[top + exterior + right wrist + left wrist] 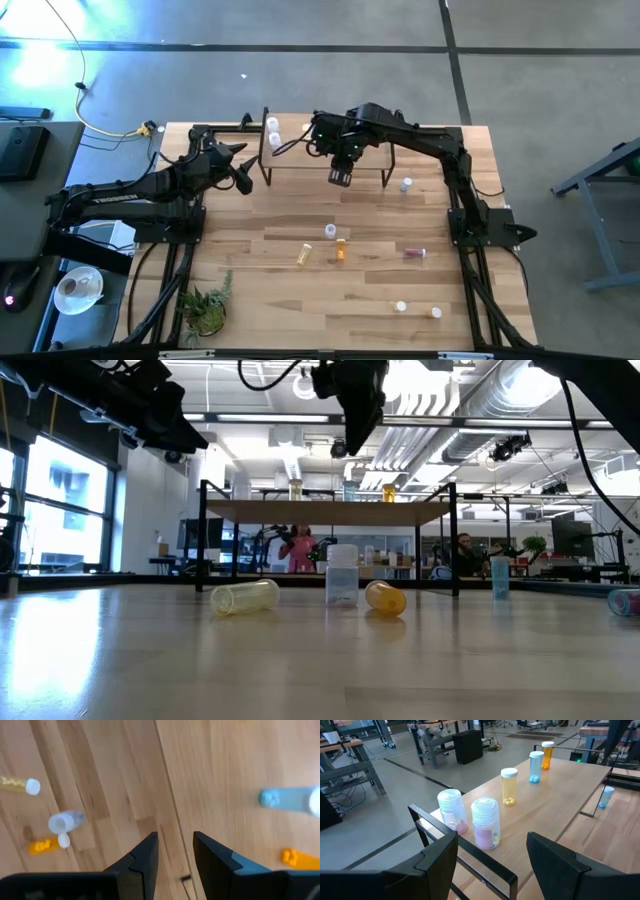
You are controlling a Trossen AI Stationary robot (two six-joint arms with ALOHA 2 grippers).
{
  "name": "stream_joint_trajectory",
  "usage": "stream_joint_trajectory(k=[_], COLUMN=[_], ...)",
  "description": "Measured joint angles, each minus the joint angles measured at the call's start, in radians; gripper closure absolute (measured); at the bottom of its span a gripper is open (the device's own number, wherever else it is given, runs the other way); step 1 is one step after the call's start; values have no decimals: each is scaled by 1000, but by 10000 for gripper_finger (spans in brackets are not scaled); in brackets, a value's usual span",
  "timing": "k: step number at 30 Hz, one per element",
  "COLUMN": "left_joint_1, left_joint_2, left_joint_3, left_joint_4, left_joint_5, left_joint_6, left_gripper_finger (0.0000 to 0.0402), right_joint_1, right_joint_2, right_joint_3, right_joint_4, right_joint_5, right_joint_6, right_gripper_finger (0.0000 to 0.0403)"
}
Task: Pick and place medicine bottles onto shelf by color
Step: Put the top blue pill bottle on the shelf aligned with the other blue pill bottle
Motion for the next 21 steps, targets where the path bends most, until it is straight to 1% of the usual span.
stream_joint_trajectory(k=[4,10,18,21], left_joint_1=[0,0,0,0], left_joint_2=[0,0,0,0], left_joint_3=[0,0,0,0], left_joint_4=[-20,-25,-42,-42], left_joint_5=[0,0,0,0], left_joint_6=[1,18,18,18], left_gripper_finger=[174,174,174,174], right_joint_1=[19,47,55,60], right_joint_2=[0,-1,-2,-17], right_joint_3=[0,-1,-1,-49], right_joint_4=[-36,-35,-35,-31], right_joint_5=[10,83,87,119], right_joint_6=[24,47,53,80], right_gripper_finger=[291,291,291,291])
